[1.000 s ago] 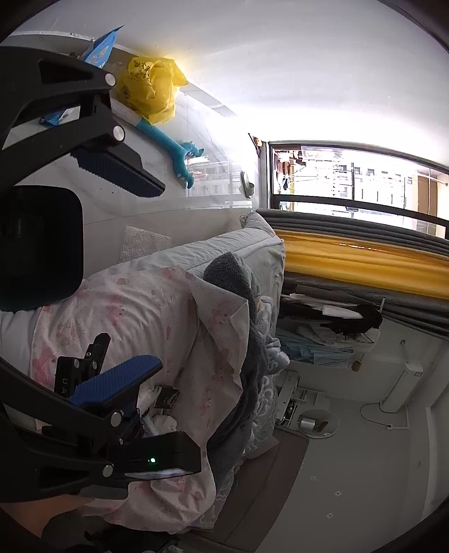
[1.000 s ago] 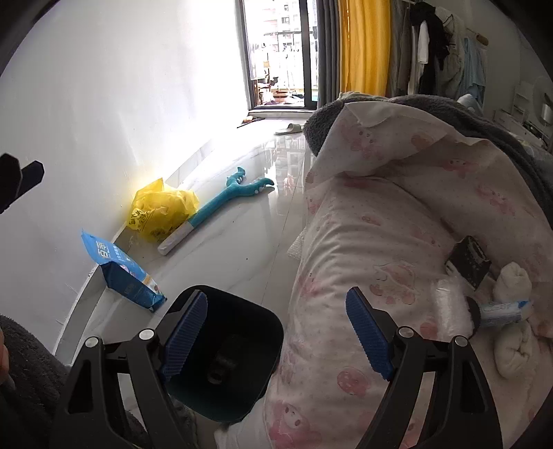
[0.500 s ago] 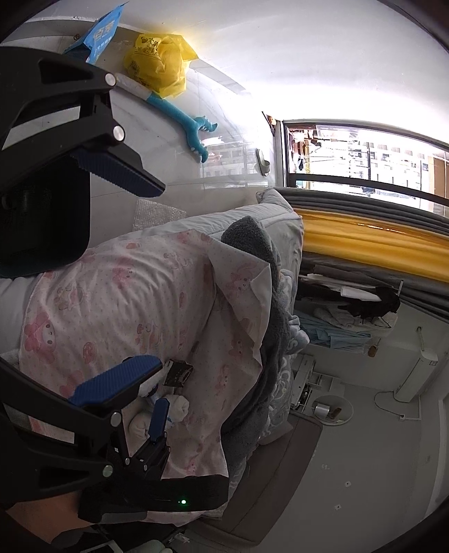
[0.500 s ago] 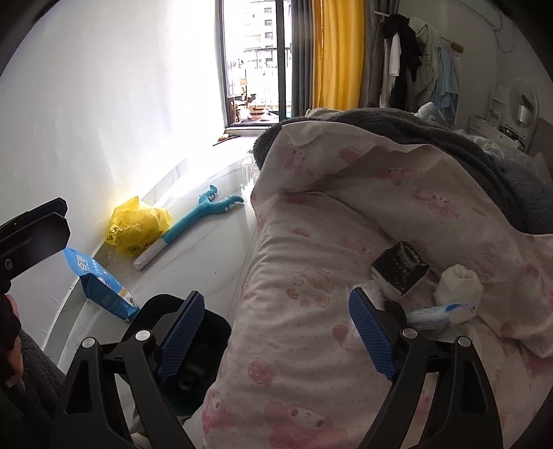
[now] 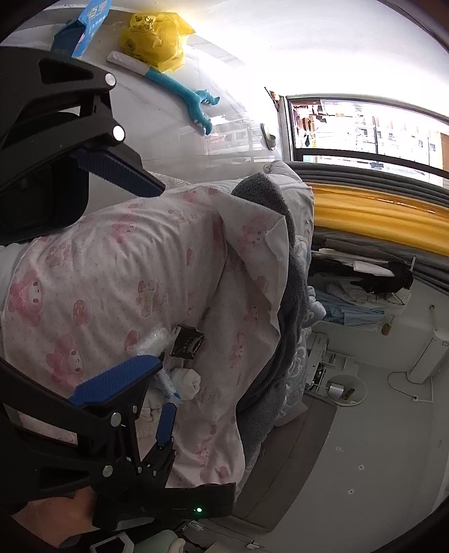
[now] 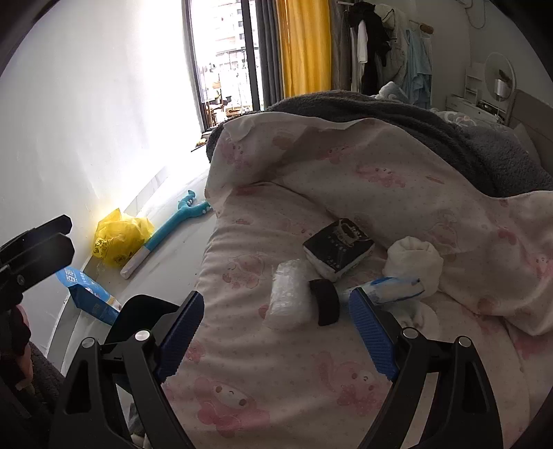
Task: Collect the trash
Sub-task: 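Move both tools back toward the items on the bed, then grasp the clear bubble wrap with the left tool while the right tool grasps the blue wipes packet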
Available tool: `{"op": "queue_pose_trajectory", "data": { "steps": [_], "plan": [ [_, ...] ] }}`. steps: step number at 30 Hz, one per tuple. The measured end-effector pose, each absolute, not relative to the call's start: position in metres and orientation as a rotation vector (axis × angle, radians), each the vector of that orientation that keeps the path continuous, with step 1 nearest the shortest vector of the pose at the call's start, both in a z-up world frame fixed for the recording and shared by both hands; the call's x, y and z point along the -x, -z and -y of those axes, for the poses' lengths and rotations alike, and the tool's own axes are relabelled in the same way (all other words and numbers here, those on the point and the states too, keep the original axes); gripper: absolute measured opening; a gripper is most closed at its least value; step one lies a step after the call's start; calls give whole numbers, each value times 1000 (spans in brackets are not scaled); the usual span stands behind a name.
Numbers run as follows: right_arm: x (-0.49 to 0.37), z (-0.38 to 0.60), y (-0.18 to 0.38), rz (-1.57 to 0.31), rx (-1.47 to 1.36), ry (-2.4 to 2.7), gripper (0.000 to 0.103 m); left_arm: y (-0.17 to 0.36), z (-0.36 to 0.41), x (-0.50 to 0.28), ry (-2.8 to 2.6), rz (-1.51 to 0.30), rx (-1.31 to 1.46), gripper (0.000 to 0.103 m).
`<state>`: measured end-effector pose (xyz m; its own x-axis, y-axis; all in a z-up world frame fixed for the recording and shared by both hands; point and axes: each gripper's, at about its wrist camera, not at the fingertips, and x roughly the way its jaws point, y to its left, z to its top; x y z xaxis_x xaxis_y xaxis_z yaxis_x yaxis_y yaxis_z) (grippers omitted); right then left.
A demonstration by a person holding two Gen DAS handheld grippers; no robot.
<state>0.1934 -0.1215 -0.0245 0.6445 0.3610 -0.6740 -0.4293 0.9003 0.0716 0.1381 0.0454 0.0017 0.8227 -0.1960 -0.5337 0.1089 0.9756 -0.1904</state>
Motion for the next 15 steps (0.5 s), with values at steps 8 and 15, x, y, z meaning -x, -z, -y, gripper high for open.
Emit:
{"op": "queue_pose_trajectory", "data": {
  "steps": [8, 15],
  "plan": [
    [-203, 155, 22, -735, 57, -419, 87, 23, -26, -156, 185, -638, 155, 94],
    [-213, 174, 29, -745, 45, -407, 87, 40, -22, -170, 204, -677, 233, 94]
  ]
}}
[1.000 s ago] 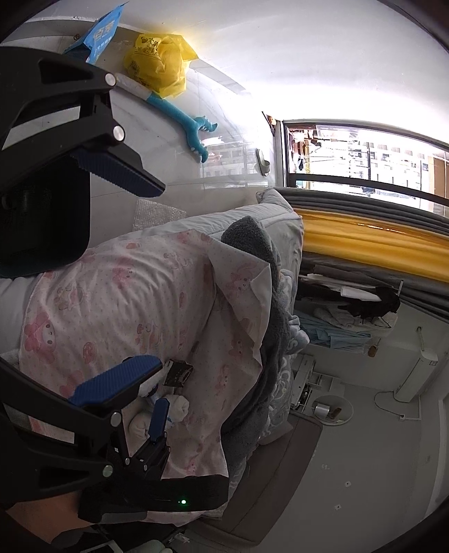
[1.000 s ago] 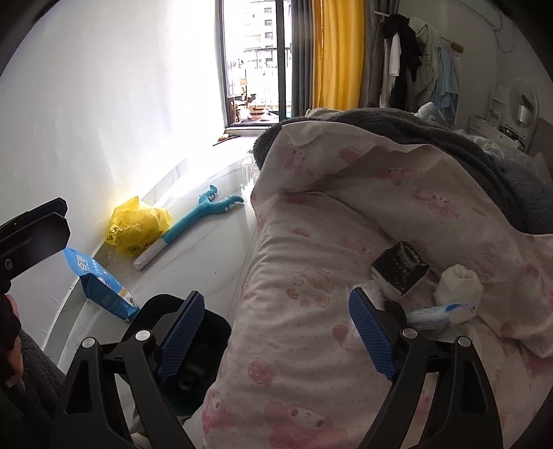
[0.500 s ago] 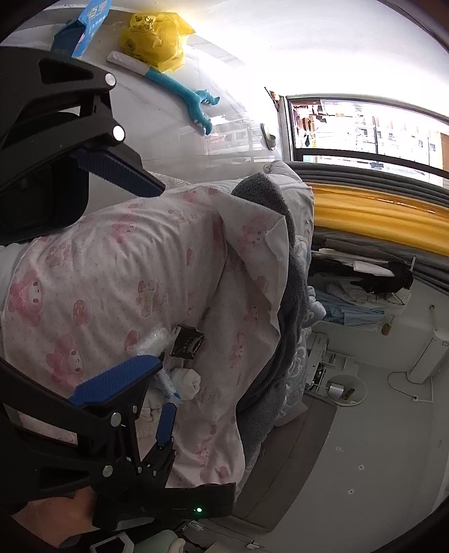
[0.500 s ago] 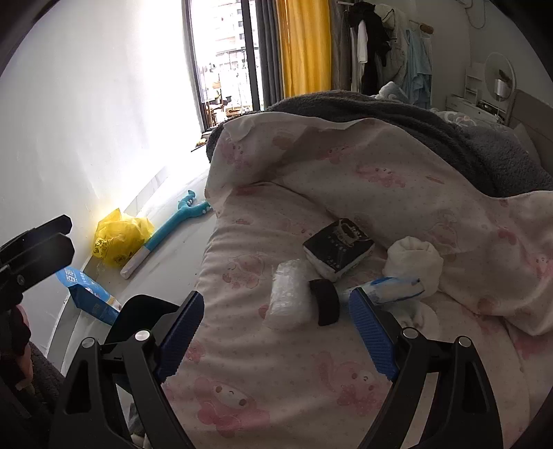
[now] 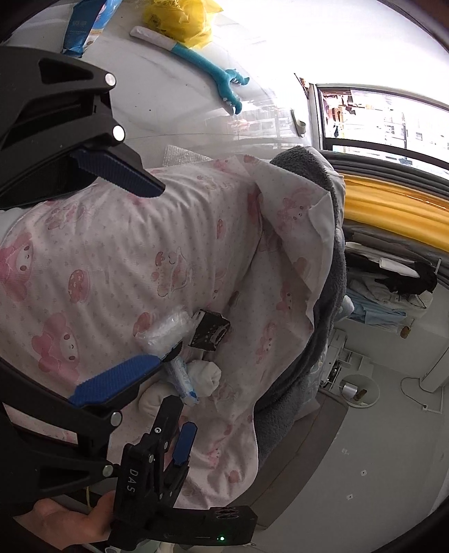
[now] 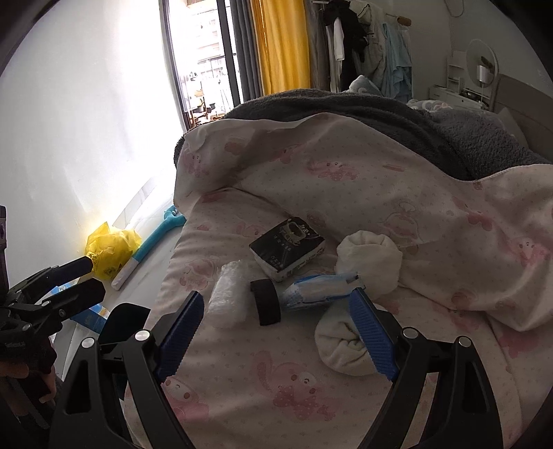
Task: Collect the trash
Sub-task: 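Grasp the clear bubble wrap with the left tool while the right tool grasps the blue wipes packet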
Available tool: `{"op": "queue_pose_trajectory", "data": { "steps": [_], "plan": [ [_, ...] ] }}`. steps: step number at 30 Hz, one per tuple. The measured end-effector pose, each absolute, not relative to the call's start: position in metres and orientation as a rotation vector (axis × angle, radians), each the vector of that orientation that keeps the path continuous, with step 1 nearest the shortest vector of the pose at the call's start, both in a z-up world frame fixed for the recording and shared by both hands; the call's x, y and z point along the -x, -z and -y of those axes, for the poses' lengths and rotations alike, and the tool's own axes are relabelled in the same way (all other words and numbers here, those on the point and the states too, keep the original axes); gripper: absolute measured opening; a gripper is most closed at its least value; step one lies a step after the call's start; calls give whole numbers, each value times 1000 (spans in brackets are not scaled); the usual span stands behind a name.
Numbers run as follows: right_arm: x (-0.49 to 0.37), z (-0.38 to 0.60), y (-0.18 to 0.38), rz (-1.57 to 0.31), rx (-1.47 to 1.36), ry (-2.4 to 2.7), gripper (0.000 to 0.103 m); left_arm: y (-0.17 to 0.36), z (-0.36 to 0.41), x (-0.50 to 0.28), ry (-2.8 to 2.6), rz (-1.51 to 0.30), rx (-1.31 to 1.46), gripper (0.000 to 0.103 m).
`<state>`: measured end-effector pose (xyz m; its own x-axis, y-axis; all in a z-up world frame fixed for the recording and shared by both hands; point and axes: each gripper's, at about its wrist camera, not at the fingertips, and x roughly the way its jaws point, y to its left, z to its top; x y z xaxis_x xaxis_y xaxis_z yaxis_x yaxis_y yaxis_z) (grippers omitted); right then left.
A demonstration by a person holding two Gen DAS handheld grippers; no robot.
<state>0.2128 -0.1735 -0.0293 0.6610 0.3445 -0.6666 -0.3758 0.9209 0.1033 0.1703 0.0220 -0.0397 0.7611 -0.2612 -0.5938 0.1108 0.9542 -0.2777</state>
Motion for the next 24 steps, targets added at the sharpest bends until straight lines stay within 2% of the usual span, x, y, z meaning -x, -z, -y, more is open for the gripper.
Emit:
{"op": "queue_pose_trajectory", "data": {
  "steps": [6, 17, 22, 24],
  "plan": [
    [-228, 188, 36, -756, 32, -407, 87, 50, -11, -180, 227, -696, 256, 87],
    [-251, 205, 57, -784, -19, -446, 87, 68, 24, -196, 282, -717, 219, 82],
    [-261, 211, 62, -799, -82, -495, 87, 78, 33, -204, 281, -732, 229, 77],
    [-264, 212, 63, -802, -93, -509, 78, 81, 36, -207, 284, -736, 243, 73]
  ]
}}
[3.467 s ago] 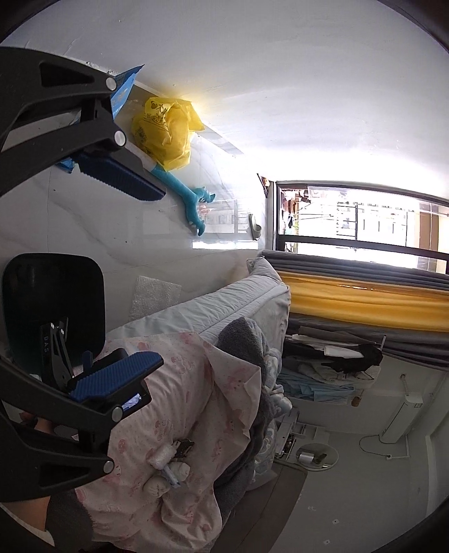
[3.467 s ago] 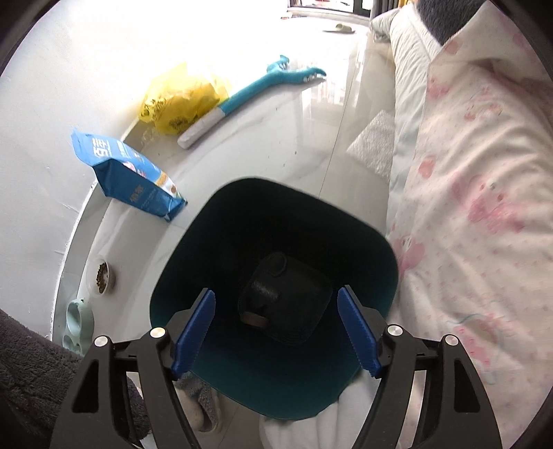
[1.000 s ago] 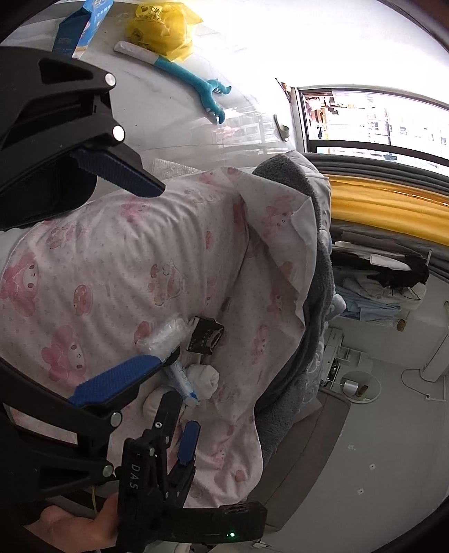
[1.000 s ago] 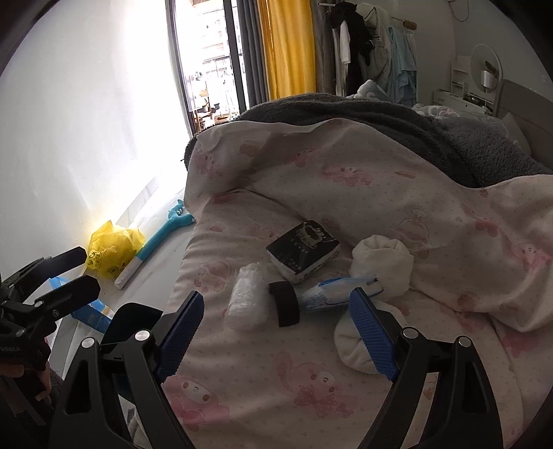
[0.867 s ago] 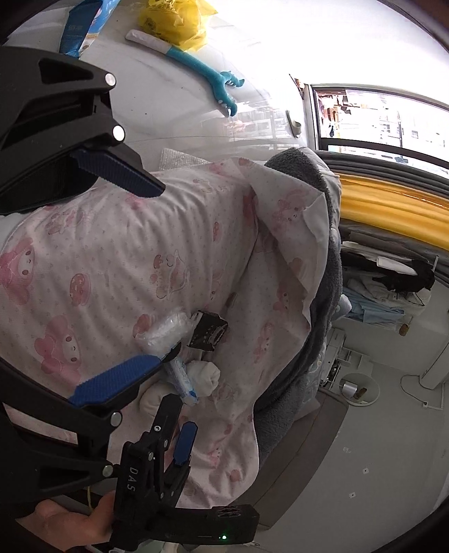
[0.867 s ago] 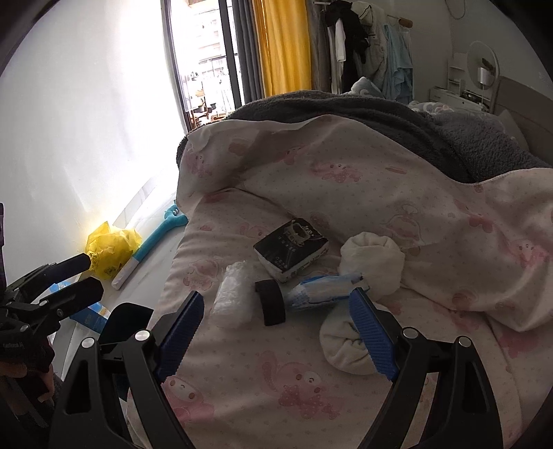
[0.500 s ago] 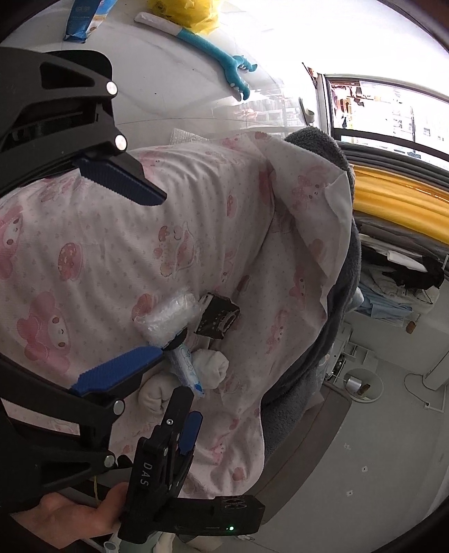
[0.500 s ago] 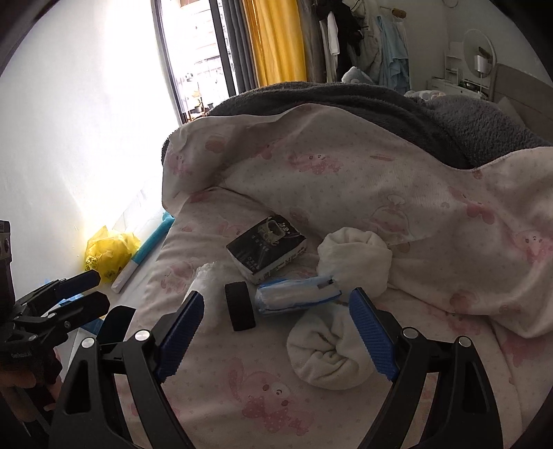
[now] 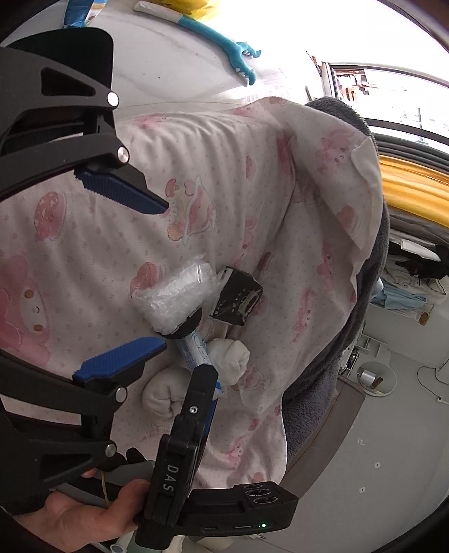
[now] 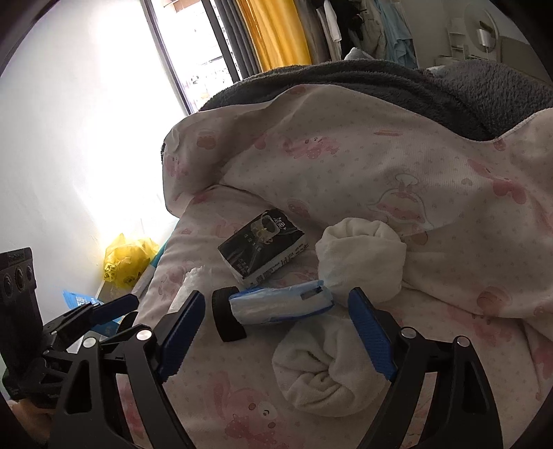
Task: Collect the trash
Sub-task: 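Grasp the clear bubble wrap with the left tool while the right tool grasps the blue wipes packet, then lift both held items and carry them over the teal bin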
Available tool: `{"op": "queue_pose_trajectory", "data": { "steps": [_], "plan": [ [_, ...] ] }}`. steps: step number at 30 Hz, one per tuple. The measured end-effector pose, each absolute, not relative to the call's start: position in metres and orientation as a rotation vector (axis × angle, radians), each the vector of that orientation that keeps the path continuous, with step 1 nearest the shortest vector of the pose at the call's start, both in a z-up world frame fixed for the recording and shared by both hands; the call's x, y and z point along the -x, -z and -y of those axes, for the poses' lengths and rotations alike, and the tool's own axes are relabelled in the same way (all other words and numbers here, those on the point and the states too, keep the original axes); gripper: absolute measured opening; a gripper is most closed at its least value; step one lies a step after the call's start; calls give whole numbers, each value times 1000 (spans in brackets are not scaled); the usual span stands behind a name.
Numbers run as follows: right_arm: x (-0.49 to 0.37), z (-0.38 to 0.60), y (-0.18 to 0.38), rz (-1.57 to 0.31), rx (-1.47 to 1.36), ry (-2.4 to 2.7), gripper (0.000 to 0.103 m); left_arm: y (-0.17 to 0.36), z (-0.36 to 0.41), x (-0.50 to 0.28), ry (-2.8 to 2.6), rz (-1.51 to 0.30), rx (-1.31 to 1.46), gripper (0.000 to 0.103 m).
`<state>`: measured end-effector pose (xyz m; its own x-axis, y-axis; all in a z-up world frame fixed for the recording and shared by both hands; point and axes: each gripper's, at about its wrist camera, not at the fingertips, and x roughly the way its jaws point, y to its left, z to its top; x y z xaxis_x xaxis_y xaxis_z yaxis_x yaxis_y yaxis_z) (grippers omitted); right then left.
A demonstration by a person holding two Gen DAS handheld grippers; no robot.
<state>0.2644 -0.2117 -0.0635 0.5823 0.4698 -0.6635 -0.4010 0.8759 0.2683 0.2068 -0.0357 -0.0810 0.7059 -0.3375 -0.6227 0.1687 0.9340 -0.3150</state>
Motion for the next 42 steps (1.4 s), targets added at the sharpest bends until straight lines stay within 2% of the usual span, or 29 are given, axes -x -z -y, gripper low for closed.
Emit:
{"op": "queue_pose_trajectory", "data": {
  "steps": [8, 16, 30, 34, 42],
  "plan": [
    [-267, 209, 67, -808, -73, -551, 63, 91, 47, -217, 303, -751, 285, 65],
    [-261, 217, 55, -776, -78, -565, 55, 99, 62, -223, 305, -771, 267, 54],
    [-257, 213, 69, -802, 47, -538, 55, 103, 49, -232, 274, -794, 323, 40],
    [-259, 213, 66, -788, 24, -535, 55, 100, 48, -230, 281, -787, 297, 39],
    [-258, 204, 54, -752, 47, -519, 46, 92, 49, -220, 296, -779, 254, 39]
  ]
}}
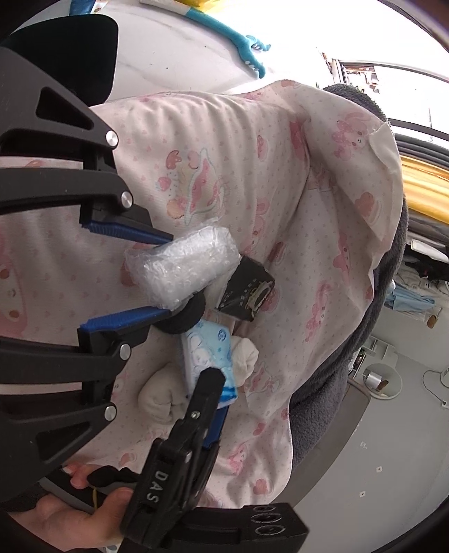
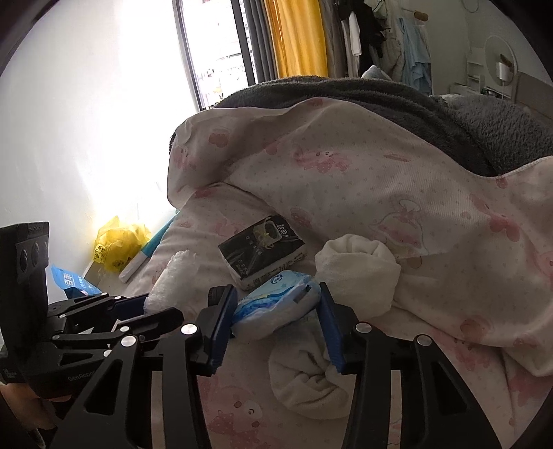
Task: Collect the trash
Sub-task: 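Lift both held items and carry them over the teal bin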
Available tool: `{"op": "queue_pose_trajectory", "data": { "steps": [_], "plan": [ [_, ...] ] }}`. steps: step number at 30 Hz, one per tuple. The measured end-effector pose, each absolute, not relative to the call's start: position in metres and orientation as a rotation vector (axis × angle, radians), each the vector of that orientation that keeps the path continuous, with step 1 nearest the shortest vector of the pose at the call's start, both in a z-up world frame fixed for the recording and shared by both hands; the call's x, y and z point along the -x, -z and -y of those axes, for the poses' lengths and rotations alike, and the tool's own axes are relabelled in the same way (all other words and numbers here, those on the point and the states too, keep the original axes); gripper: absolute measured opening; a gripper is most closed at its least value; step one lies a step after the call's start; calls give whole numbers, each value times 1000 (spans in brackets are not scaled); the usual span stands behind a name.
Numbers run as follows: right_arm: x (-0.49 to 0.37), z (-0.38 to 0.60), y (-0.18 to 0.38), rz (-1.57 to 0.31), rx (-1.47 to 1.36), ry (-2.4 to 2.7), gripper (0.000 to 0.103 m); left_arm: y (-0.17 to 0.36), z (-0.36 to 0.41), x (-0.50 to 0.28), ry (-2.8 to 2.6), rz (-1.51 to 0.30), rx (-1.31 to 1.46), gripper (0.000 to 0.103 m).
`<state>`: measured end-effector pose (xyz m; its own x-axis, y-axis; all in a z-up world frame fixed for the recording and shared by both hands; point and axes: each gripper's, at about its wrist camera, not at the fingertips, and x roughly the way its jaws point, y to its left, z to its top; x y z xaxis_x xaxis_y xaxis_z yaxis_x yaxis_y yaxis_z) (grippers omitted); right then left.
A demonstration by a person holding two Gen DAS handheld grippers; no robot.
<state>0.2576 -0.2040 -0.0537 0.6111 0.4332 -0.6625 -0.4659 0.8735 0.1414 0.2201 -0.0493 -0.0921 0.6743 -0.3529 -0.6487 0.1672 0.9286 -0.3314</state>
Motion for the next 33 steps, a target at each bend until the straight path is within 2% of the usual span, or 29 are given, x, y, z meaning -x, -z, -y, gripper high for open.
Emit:
{"op": "queue_pose_trajectory", "data": {
  "steps": [33],
  "plan": [
    [-222, 154, -1, -689, 40, -502, 44, 71, -1, -161, 197, -733, 32, 39]
  ]
}}
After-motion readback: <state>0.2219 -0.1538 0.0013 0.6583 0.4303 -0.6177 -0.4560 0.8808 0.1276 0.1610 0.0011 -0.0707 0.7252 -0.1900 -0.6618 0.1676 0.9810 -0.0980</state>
